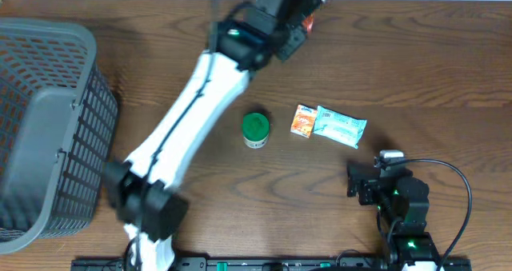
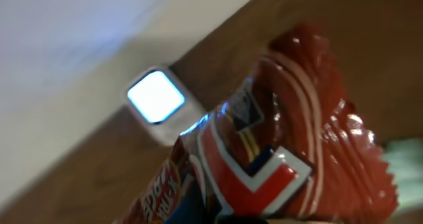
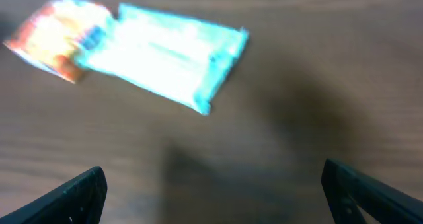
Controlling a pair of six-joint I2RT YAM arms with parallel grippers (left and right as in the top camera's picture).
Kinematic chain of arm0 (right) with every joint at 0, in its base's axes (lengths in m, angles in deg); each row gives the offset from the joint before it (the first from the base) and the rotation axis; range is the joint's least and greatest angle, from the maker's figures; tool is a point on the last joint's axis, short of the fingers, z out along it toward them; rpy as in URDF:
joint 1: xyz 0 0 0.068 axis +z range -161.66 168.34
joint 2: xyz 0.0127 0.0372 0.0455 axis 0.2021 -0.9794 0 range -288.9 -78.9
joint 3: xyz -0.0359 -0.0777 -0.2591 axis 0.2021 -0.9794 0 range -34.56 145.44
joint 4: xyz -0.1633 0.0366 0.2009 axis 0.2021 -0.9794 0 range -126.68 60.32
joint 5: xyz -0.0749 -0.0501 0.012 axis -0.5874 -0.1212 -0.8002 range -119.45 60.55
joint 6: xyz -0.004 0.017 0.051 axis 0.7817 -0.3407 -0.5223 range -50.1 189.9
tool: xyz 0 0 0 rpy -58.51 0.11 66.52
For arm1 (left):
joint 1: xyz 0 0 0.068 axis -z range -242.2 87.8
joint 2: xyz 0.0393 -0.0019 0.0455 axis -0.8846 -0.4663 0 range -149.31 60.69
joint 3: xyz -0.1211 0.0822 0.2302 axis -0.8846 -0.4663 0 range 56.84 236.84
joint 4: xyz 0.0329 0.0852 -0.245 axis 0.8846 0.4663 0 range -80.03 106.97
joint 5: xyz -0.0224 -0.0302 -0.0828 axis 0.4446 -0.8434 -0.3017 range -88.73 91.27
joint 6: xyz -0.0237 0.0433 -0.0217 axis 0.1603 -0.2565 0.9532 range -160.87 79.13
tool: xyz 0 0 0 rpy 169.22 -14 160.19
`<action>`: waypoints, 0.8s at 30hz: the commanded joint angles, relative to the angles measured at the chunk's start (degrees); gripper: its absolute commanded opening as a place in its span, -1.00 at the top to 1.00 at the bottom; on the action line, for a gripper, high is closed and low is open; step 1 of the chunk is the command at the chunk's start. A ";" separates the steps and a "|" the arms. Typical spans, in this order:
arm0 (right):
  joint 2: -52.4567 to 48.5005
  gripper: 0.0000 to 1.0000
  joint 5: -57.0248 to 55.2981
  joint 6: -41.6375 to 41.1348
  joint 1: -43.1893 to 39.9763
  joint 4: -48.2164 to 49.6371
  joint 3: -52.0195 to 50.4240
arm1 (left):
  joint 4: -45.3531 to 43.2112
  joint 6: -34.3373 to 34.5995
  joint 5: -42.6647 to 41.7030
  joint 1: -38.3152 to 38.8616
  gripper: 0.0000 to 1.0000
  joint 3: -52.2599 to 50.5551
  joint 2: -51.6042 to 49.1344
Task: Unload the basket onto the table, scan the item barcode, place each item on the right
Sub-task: 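Move the bar right and down toward the approaching right gripper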
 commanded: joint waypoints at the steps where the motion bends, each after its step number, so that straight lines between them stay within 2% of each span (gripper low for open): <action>1: -0.07 -0.99 12.70 -11.54 0.22 3.41 -0.04 | 2.05 16.44 -23.28 -2.19 0.85 0.59 3.48; 2: -0.07 -0.98 15.52 -13.35 0.22 4.50 -0.04 | 2.08 18.99 -25.83 -2.54 0.86 0.59 4.20; 3: -0.07 -0.98 25.70 -16.11 0.22 7.82 -0.04 | 2.01 25.03 -29.94 -3.26 0.85 0.59 5.14; 6: -0.07 -0.98 45.22 -16.15 0.20 14.60 -0.04 | 2.16 31.78 -33.77 -4.02 0.86 0.57 5.35; 8: -0.07 -0.99 57.46 -19.45 0.20 20.31 -0.04 | 2.27 36.81 -34.56 -4.24 0.86 0.17 5.05; 12: -0.07 -0.98 72.32 -34.12 0.20 32.54 -0.04 | 2.32 47.69 -34.58 -4.72 0.85 -1.57 4.07; 13: -0.07 -0.98 72.81 -36.06 0.22 35.23 -0.04 | 2.45 50.07 -34.56 -4.81 0.86 -2.03 3.82; 14: -0.07 -0.59 72.48 -38.62 0.22 37.94 -0.04 | 2.58 52.54 -34.60 -4.94 0.85 -2.45 3.43; 15: -0.07 -0.34 70.95 -41.51 0.22 40.63 -0.04 | 2.69 54.90 -34.91 -4.94 0.86 -2.95 3.06; 16: -0.07 -0.41 69.26 -43.74 0.20 43.04 -0.04 | 2.69 56.76 -35.21 -4.92 0.85 -3.45 2.69; 17: -0.07 -0.99 67.60 -45.27 0.22 46.31 -0.04 | 2.69 57.92 -35.63 -4.92 0.86 -3.85 2.43; 20: -0.07 -0.98 61.09 -44.15 0.17 53.44 -0.04 | 2.69 59.45 -38.01 -4.92 0.85 -4.63 1.29; 22: -0.07 -0.99 55.36 -43.54 0.17 52.13 -0.04 | 2.99 60.43 -39.06 -4.92 0.86 -4.92 0.68; 24: -0.24 -0.99 49.27 -39.71 0.17 46.25 -0.04 | 3.98 61.99 -39.34 -4.74 0.86 -4.92 0.22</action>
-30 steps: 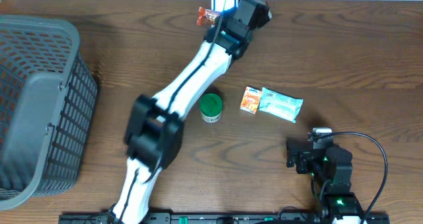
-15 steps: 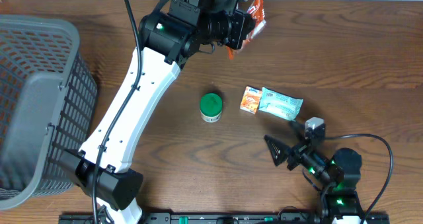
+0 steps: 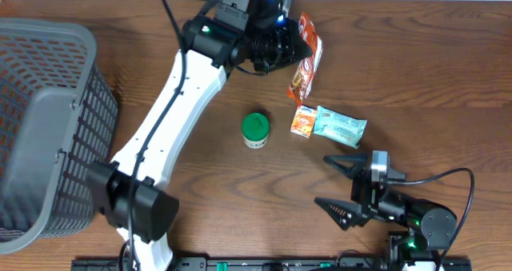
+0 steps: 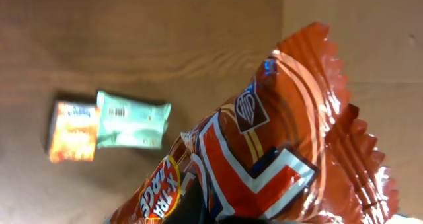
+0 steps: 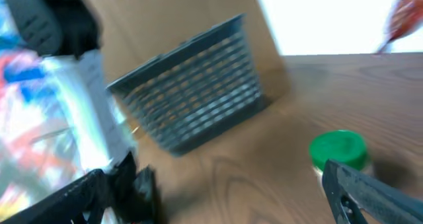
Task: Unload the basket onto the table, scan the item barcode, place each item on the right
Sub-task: 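Move the bar right and down toward the approaching right gripper, then grasp the bar with the right gripper and open the left gripper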
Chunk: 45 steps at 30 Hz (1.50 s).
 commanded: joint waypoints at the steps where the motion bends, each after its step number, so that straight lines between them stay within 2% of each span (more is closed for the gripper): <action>1: -0.57 -0.99 -13.92 3.32 0.20 -7.91 -0.07 | 0.85 5.14 -2.97 0.02 0.85 -0.15 -0.94; 4: -3.74 -0.98 -21.86 8.76 0.20 -14.60 -0.04 | 1.31 5.35 -3.06 0.96 0.85 -0.15 -0.94; 11: -13.94 -0.94 -23.17 9.42 0.22 -12.96 7.23 | 2.12 5.33 -1.09 3.89 0.86 -0.22 -0.98; 13: -18.25 -0.74 -22.62 10.43 0.24 -13.00 11.32 | 2.10 5.35 -0.66 4.28 0.86 -0.22 -0.98; 14: -20.44 -0.71 -22.14 10.86 0.24 -13.00 13.22 | 2.12 5.38 -0.68 4.28 0.86 -0.22 -0.98; 19: -32.98 -0.75 -16.87 11.76 0.26 -12.94 21.75 | 2.10 6.14 -0.66 4.26 0.86 -0.22 -0.98; 24: -41.79 -0.62 -8.46 10.99 0.26 -9.99 28.17 | 2.10 6.29 1.29 4.26 0.85 -0.22 -1.03; 35: -42.97 -0.64 -2.86 -0.63 0.33 -3.21 31.17 | 1.86 6.91 2.62 4.11 0.85 -0.22 -1.77; 43: -42.99 -0.66 -8.24 0.17 5.60 -3.98 31.17 | 1.81 9.05 2.80 4.28 0.86 -0.22 -1.79; 45: -42.99 -0.57 -10.25 0.35 6.62 -4.00 31.17 | 1.86 9.27 2.80 4.28 0.86 -0.22 -1.79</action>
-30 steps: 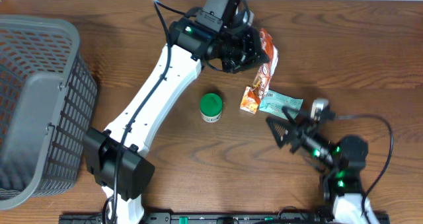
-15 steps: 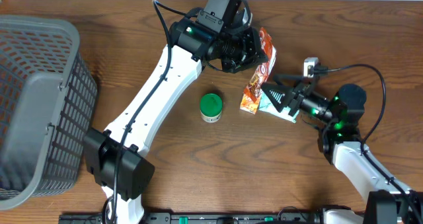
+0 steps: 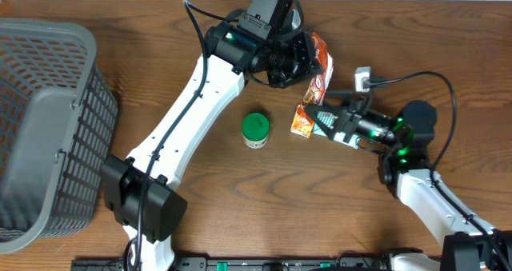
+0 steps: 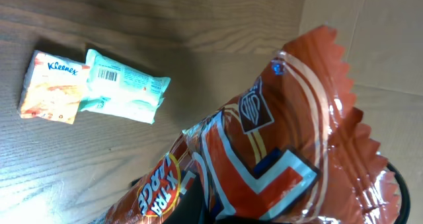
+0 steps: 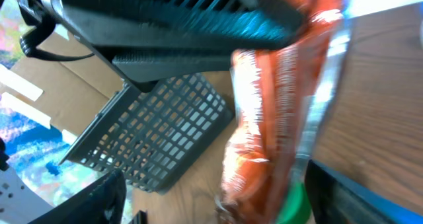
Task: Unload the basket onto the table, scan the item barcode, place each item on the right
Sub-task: 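Grasp the bar with the right gripper and open the left gripper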
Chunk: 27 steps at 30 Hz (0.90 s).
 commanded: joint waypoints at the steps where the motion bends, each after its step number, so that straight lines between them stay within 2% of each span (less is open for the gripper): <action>1: 0.11 -0.47 -4.79 -0.22 2.05 0.00 1.07 | -0.09 1.01 0.31 -0.02 0.86 0.13 -0.55; 2: 0.11 -0.33 -5.55 -0.20 2.16 -0.28 1.07 | -0.09 1.07 0.31 0.00 0.86 0.13 -0.55; 5: 0.11 0.26 -6.27 1.20 1.97 -1.31 1.07 | -0.02 1.07 0.26 0.00 0.86 0.13 -0.55; 8: 0.11 0.57 -6.69 2.67 1.33 -2.36 1.07 | 0.39 1.09 0.04 0.00 0.86 0.13 -0.55; 10: 0.11 0.65 -7.32 2.86 0.83 -2.47 1.07 | 0.42 1.07 -0.17 0.00 0.86 0.13 -0.55; 12: 0.11 0.94 -8.24 2.82 0.55 -2.43 1.07 | 0.42 1.07 -0.42 0.11 0.85 0.13 -0.55; 16: 0.13 0.98 -8.55 2.82 0.46 -2.25 1.07 | 0.37 1.01 -0.35 0.20 0.85 0.13 -0.55; 17: 0.22 0.98 -8.39 2.82 0.17 -2.29 1.07 | 0.31 0.94 -0.35 0.20 0.80 0.13 -0.55; 18: 0.26 0.98 -8.00 2.82 -0.33 -2.32 1.07 | -0.07 0.61 -0.35 0.09 0.69 0.13 -0.55; 19: 0.35 0.98 -7.10 2.78 -1.29 -2.34 1.07 | -0.37 0.04 -0.33 -0.02 0.42 0.13 -0.55; 20: 0.37 0.98 -6.01 2.78 -2.36 -2.29 1.07 | -0.74 -0.72 -0.35 -0.09 -0.29 0.13 -0.55; 21: 0.46 0.98 -4.72 2.78 -3.63 -2.32 1.07 | -1.31 -1.88 -0.35 -0.24 -0.58 0.13 -0.55; 24: 0.46 0.98 0.39 2.08 -8.13 -2.32 1.07 | -4.28 -6.75 -0.09 -0.79 -0.59 0.15 -0.55; 27: 0.46 0.97 5.70 2.16 -13.07 -2.60 1.07 | -6.75 -10.45 5.38 -0.98 -0.60 0.22 -0.46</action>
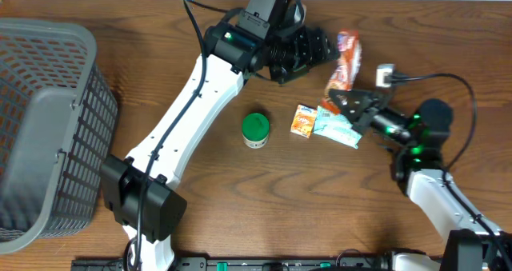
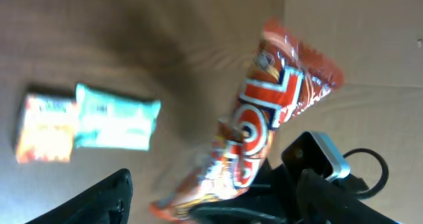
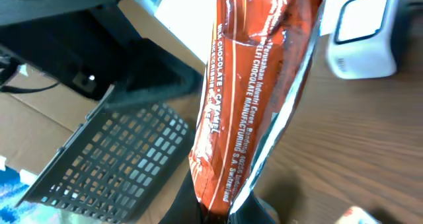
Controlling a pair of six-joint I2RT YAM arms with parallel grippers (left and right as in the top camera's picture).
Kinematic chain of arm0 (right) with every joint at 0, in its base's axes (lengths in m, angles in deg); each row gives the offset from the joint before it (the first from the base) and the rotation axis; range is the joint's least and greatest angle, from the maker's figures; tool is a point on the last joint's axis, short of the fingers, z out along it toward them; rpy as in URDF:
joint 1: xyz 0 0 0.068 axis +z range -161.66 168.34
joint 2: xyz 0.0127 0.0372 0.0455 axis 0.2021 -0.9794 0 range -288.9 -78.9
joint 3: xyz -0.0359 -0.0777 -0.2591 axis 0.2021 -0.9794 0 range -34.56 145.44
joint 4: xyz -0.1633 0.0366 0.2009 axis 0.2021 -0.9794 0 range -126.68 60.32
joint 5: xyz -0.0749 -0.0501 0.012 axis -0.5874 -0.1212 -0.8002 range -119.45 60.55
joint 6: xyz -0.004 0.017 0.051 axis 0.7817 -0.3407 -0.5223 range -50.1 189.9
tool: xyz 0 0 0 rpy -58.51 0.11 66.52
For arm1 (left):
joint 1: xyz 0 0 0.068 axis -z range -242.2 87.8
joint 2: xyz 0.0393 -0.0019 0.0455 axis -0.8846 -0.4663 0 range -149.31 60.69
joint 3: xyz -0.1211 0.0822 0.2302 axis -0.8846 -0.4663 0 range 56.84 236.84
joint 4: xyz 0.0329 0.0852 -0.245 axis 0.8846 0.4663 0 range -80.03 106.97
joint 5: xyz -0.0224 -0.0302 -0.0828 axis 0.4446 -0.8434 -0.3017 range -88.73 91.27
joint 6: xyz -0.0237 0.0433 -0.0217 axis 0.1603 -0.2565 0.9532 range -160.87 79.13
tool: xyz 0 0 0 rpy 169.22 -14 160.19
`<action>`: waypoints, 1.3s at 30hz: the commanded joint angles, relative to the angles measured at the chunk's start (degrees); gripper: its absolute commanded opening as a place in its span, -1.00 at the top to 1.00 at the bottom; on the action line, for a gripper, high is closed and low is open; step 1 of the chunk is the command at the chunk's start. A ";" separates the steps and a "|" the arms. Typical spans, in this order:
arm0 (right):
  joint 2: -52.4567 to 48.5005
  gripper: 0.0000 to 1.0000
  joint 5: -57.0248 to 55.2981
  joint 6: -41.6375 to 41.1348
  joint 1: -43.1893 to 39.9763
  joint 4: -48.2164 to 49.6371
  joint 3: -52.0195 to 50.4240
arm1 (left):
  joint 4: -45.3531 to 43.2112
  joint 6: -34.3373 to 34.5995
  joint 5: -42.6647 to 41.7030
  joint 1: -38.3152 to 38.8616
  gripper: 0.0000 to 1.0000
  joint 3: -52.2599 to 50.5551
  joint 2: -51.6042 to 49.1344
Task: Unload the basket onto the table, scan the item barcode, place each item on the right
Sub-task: 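Grasp the bar with the right gripper and open the left gripper, then carry the bar with the right gripper to the right table edge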
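Observation:
The orange-red snack packet point(image 1: 346, 59) stands upright in the air, with my right gripper point(image 1: 344, 93) shut on its lower end. In the right wrist view the packet point(image 3: 258, 85) rises from between my right gripper's point(image 3: 221, 207) fingers, its printed back facing the camera. A white scanner point(image 3: 360, 32) with a lit window sits on the table just behind it. My left gripper point(image 1: 318, 45) is open to the packet's left, not touching it. In the left wrist view the packet point(image 2: 274, 118) hangs beyond my left gripper point(image 2: 215, 204), whose fingers stand wide apart.
A green-lidded jar point(image 1: 255, 129), a small orange Kleenex pack point(image 1: 302, 121) and a teal packet point(image 1: 340, 127) lie mid-table below the grippers. A grey wire basket point(image 1: 40, 127) stands at the left edge. The right arm's cable loops at the right.
The packet has passed from my left gripper to my right one. The left gripper is now open and apart from it. The right gripper, then open around its lower end, is shut on it.
My left gripper held the packet at the table's far edge by the scanner while the right gripper stood open near the front. The left then held it over mid-table as the right arm rose. The right gripper reached the packet's lower end and now holds it alone.

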 commanded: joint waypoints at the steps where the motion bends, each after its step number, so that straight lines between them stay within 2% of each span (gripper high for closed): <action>1: 0.48 0.97 7.41 0.66 -5.25 -0.44 1.05 | -1.20 -7.50 7.78 -0.55 -0.60 0.22 -0.31; 4: 0.48 0.97 7.45 5.11 -11.13 -5.11 1.05 | 0.26 -10.97 14.23 -0.11 -0.60 0.22 -0.09; 6: 0.48 0.97 0.50 11.93 -17.59 -14.93 1.05 | 3.32 -12.41 18.47 0.63 -0.61 0.22 -0.04; 9: 0.48 0.97 -16.33 16.28 -23.56 -27.78 1.05 | 6.32 -14.14 21.70 1.49 -0.61 0.22 -0.04; 12: 0.48 0.98 -33.77 18.43 -27.82 -35.80 1.05 | 8.50 -14.64 24.24 2.19 -0.61 0.22 -0.04; 18: 0.46 0.98 -62.38 20.50 -32.13 -38.12 1.05 | 8.96 -14.84 25.99 3.82 -0.61 0.20 -0.07; 24: -2.12 0.98 -68.15 17.09 -34.95 -31.67 1.05 | 9.05 -14.84 25.99 5.57 -0.61 0.20 -0.07; 28: -9.09 0.98 -68.26 13.42 -37.11 -22.27 1.05 | 9.01 -14.84 26.01 6.75 -0.61 0.20 -0.07; 33: -19.30 0.98 -68.19 13.35 -39.23 -10.08 1.55 | 9.18 -15.72 27.76 7.65 -0.61 0.20 -0.07; 39: -26.25 0.95 -59.78 12.92 -41.70 2.16 3.72 | 10.49 -15.69 33.29 8.37 -0.61 0.20 -0.07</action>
